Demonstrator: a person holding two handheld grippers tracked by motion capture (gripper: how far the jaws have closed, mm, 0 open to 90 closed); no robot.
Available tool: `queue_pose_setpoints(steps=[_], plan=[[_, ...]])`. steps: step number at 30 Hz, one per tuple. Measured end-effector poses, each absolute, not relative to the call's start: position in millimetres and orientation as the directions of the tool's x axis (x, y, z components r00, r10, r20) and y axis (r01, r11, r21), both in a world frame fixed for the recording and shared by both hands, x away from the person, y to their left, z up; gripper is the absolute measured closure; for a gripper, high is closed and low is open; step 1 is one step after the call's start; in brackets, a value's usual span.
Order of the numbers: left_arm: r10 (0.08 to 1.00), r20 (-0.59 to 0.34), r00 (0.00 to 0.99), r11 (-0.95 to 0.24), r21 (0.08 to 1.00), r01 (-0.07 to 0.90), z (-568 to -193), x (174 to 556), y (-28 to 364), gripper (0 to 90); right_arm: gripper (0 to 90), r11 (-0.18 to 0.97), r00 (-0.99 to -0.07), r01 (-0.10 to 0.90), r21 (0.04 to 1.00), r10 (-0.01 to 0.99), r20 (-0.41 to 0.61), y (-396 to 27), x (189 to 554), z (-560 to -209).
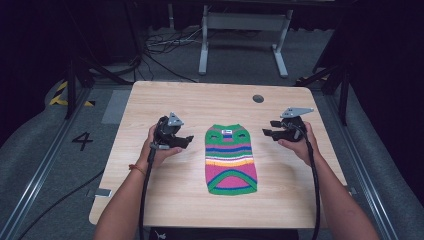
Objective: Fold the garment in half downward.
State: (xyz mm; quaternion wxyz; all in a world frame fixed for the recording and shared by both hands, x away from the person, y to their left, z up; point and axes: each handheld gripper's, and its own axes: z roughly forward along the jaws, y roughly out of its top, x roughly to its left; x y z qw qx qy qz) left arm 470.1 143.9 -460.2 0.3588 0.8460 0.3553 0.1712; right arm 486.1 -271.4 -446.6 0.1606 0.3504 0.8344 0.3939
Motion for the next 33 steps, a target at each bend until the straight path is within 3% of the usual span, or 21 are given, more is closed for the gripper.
queue_pose_setpoints(steps=[15,20,28,33], plan=[[0.699,0.016,0.715,-0.481,0.75,0.454,-471,493,128,34.9,49.0,0.491,-0.741,0.443,0.75,0.672,-0.003,-229,507,-462],[0.693,-0.005,0.721,-0.471,0.754,0.458,-480,498,117,36.3,56.3,0.494,-0.735,0.447,0.746,0.678,-0.008,-217,512,-471],[0.703,-0.04,0.71,-0.453,0.744,0.491,-484,511,101,40.2,58.1,0.501,-0.734,0.451,0.739,0.679,-0.012,-203,521,-482],[0.709,-0.015,0.705,-0.481,0.721,0.499,-484,519,90,46.1,61.2,0.497,-0.733,0.463,0.734,0.68,0.002,-200,527,-486]])
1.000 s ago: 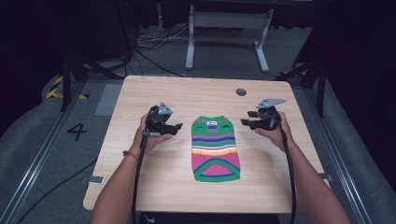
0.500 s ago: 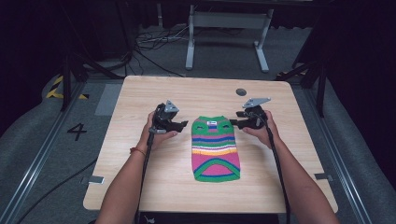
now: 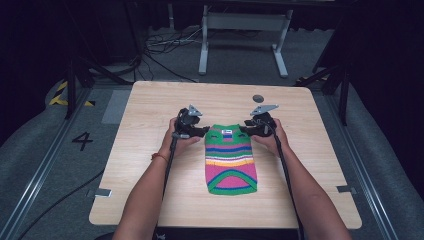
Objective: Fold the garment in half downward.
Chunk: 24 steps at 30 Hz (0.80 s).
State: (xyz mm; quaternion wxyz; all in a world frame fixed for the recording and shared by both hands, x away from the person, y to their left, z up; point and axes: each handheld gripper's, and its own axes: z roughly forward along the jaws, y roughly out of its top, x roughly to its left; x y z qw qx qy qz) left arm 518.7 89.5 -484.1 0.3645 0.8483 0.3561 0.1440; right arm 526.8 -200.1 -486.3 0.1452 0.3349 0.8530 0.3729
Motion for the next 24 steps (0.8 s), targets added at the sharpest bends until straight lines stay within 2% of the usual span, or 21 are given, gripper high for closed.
queue_pose_setpoints(steps=[7,13,19,24], plan=[[0.711,-0.015,0.703,-0.491,0.705,0.511,-488,529,72,50.5,63.8,0.499,-0.714,0.484,0.719,0.7,-0.006,-200,539,-491],[0.718,-0.013,0.696,-0.503,0.681,0.532,-493,536,67,50.7,63.4,0.487,-0.711,0.494,0.721,0.703,0.013,-197,545,-491],[0.731,0.001,0.683,-0.509,0.668,0.543,-497,539,63,46.7,60.9,0.488,-0.712,0.506,0.711,0.702,0.025,-192,549,-497],[0.742,-0.03,0.67,-0.478,0.678,0.559,-501,542,64,41.7,59.2,0.47,-0.705,0.524,0.71,0.708,0.052,-192,550,-501]])
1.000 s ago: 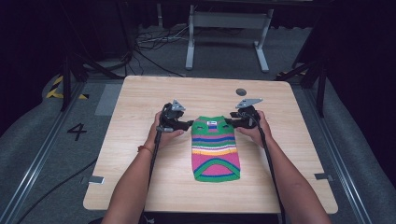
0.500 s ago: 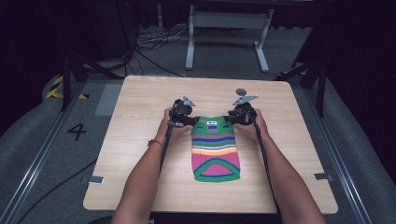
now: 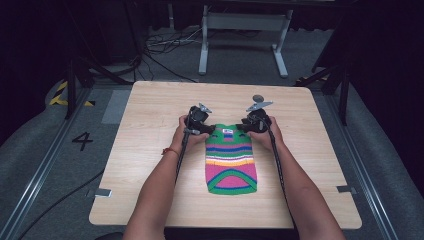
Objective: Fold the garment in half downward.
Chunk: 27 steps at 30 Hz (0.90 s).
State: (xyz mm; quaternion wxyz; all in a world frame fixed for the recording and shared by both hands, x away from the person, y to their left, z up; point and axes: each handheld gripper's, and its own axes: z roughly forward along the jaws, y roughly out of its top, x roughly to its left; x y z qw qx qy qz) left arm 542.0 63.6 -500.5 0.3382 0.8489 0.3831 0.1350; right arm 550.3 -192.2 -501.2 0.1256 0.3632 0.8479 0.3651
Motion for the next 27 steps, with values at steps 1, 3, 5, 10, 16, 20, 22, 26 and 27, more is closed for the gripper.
queue_pose_setpoints(steps=[1,3,5,10,16,20,22,26,27], plan=[[0.744,-0.033,0.667,-0.472,0.68,0.561,-501,543,65,39.9,59.2,0.468,-0.705,0.525,0.711,0.707,0.055,-193,550,-502],[0.74,-0.038,0.671,-0.474,0.679,0.561,-502,544,67,38.3,59.0,0.46,-0.704,0.536,0.707,0.706,0.074,-194,550,-503],[0.739,-0.027,0.673,-0.484,0.674,0.558,-501,544,67,37.8,59.2,0.472,-0.707,0.536,0.7,0.704,0.067,-194,549,-502],[0.715,-0.016,0.699,-0.515,0.664,0.542,-498,544,62,45.3,72.1,0.466,-0.715,0.542,0.7,0.694,0.092,-194,547,-502],[0.666,-0.052,0.744,-0.535,0.662,0.525,-497,543,60,69.3,81.2,0.48,-0.729,0.534,0.696,0.679,0.091,-191,545,-501],[0.637,-0.059,0.769,-0.551,0.663,0.508,-497,543,58,83.9,83.4,0.478,-0.727,0.533,0.698,0.68,0.09,-191,544,-501],[0.636,-0.046,0.77,-0.557,0.663,0.5,-497,543,57,85.6,83.9,0.475,-0.726,0.534,0.699,0.682,0.091,-191,543,-501],[0.63,-0.028,0.776,-0.57,0.663,0.486,-495,542,56,87.2,84.7,0.469,-0.726,0.524,0.711,0.682,0.086,-193,543,-498],[0.631,-0.016,0.776,-0.573,0.665,0.48,-493,542,56,87.3,84.7,0.462,-0.726,0.521,0.718,0.682,0.087,-194,543,-497]])
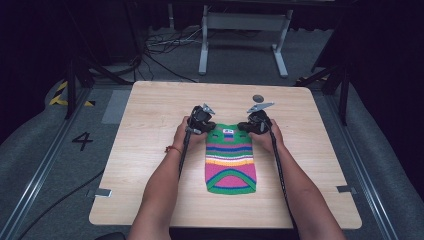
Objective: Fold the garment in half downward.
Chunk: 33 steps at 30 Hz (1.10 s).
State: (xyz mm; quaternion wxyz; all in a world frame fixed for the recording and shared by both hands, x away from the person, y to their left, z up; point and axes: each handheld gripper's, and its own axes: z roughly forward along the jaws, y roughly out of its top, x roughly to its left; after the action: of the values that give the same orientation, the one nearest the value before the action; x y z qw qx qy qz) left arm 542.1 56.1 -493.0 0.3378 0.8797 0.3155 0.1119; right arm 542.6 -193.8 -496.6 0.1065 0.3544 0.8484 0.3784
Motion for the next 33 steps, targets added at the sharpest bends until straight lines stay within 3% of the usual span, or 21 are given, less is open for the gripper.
queue_pose_setpoints(steps=[11,33], plan=[[0.613,0.023,0.79,-0.577,0.696,0.427,-474,537,55,87.6,84.7,0.441,-0.744,0.464,0.768,0.665,0.068,-203,535,-474],[0.494,0.078,0.866,-0.583,0.768,0.263,-444,490,69,87.7,84.2,0.442,-0.817,0.352,0.825,0.575,0.041,-215,493,-444]])
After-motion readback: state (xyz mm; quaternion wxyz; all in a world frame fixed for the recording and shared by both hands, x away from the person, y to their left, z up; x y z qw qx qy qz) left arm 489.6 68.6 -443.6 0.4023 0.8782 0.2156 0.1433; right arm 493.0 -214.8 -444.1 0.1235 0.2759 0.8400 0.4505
